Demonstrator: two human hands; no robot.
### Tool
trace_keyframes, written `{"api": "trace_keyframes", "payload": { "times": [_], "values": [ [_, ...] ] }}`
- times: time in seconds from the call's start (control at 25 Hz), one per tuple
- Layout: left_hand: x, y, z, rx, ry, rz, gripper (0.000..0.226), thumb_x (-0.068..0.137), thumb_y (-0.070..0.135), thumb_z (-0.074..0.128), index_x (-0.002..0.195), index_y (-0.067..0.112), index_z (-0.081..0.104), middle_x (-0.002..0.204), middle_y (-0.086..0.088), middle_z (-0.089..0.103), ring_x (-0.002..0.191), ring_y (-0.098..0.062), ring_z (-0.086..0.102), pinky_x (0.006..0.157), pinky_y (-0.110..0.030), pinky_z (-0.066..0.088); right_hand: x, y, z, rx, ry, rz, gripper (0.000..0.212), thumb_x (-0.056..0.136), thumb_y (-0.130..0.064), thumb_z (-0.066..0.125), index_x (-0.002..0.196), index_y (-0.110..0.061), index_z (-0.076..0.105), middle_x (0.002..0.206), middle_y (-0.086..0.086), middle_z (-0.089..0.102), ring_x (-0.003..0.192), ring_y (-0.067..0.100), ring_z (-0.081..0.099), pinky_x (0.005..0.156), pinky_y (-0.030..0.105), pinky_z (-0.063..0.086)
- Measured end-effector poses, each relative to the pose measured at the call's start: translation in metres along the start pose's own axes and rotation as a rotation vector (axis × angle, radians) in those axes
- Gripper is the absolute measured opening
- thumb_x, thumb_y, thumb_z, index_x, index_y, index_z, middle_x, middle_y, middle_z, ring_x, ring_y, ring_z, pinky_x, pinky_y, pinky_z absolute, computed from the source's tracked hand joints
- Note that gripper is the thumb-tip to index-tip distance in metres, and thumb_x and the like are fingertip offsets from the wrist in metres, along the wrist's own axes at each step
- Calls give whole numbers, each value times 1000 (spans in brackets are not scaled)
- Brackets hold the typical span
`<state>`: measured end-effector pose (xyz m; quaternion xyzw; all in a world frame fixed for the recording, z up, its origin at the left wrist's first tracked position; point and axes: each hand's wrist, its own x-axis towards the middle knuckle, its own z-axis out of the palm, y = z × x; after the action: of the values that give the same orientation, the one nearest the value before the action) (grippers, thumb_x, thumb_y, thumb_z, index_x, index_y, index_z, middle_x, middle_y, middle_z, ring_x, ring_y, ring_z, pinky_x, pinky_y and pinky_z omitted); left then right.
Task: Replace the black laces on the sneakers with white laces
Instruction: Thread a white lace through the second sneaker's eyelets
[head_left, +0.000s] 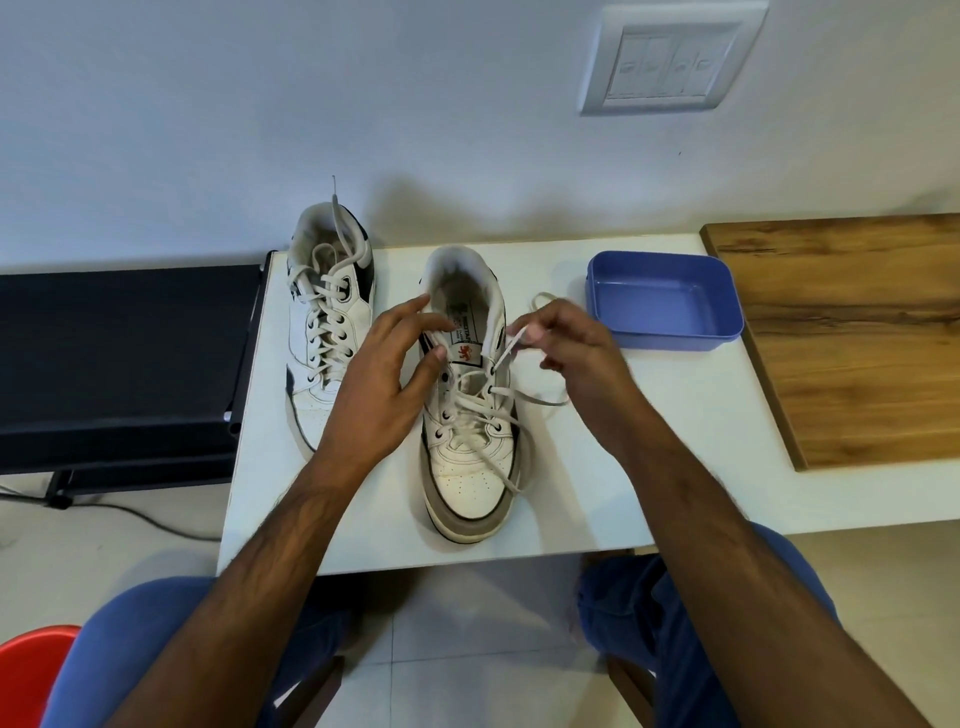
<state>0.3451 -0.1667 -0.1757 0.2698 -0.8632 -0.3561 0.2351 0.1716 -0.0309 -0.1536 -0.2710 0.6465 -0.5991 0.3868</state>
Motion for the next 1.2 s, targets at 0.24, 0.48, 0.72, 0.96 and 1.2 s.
{"api": "trace_keyframes", "payload": {
  "times": [0.24,0.48,0.72,0.96,1.2],
  "values": [
    [0,0,1,-3,1,-2,31,96,27,68,126,26,61,150,4,48,139,-3,41,103,0,24,-1,-15,-10,528,103,-28,20,96,-18,53,78,-13,48,64,0,41,53,12,39,60,24,36],
    [0,2,4,21,-10,-10,35,94,31,69,126,25,57,153,3,42,139,0,36,99,3,22,-7,2,0,-573,-124,-28,20,91,-33,75,100,-23,61,56,-18,51,49,2,43,52,10,35],
    [-1,1,4,-49,-26,-31,46,87,34,77,125,25,54,147,3,42,143,-3,34,109,-32,41,0,10,1,-645,-116,-135,10,90,-22,76,88,-16,69,93,-6,61,81,5,58,70,13,41],
    [-1,4,4,-87,-25,-48,45,85,20,79,122,23,55,139,3,43,145,-3,32,112,-35,40,1,-12,-13,464,189,-2,18,100,-2,50,84,-9,52,80,7,73,79,25,71,73,31,54],
    [-1,3,5,-111,-30,-73,45,86,26,79,125,26,55,143,2,42,143,-2,33,113,-39,41,0,-6,-14,-291,195,-30,20,95,-27,70,97,-13,57,75,-12,57,56,0,45,59,14,39]
  ]
}}
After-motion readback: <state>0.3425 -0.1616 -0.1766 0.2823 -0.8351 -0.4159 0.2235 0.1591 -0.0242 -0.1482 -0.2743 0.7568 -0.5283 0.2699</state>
